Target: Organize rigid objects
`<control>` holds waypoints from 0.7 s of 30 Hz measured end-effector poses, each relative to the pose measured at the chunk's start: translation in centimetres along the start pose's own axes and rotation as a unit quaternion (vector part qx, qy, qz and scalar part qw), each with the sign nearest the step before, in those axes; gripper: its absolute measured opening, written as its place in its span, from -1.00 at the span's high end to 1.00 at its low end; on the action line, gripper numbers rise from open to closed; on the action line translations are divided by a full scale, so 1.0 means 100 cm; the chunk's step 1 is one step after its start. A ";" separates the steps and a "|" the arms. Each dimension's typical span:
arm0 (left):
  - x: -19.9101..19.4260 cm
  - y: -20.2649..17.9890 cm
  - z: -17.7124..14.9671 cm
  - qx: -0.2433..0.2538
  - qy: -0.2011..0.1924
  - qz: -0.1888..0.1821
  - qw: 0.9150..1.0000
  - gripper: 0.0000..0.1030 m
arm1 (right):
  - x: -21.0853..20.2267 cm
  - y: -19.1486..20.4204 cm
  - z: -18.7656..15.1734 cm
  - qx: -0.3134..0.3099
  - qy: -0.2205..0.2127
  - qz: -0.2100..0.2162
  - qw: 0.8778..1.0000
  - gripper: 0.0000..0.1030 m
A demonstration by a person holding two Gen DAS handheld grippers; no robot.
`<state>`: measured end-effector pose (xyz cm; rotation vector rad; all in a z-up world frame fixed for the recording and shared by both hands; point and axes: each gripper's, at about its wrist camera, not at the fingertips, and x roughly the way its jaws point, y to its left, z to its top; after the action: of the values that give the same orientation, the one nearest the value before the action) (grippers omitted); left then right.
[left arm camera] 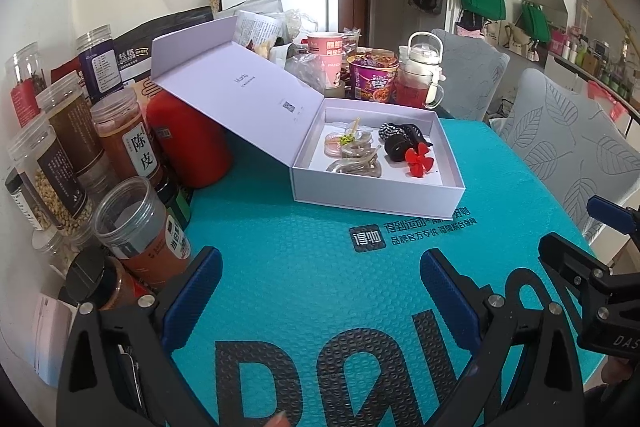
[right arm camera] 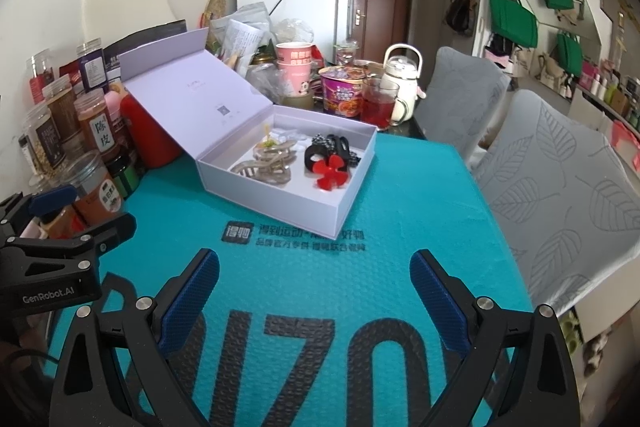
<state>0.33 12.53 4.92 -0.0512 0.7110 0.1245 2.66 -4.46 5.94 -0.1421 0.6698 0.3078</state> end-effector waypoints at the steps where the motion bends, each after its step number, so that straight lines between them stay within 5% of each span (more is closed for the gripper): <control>1: 0.000 -0.001 0.000 0.001 -0.002 -0.001 1.000 -0.96 | 0.000 0.000 0.000 0.000 0.000 -0.001 1.000 -0.90; 21: -0.008 -0.010 0.000 0.009 -0.005 -0.004 1.000 -0.96 | -0.011 -0.004 -0.001 -0.001 -0.011 -0.007 1.000 -0.90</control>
<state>-0.11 11.41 5.50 -0.0352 0.7019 0.1104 1.87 -5.12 6.55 -0.1456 0.6469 0.2962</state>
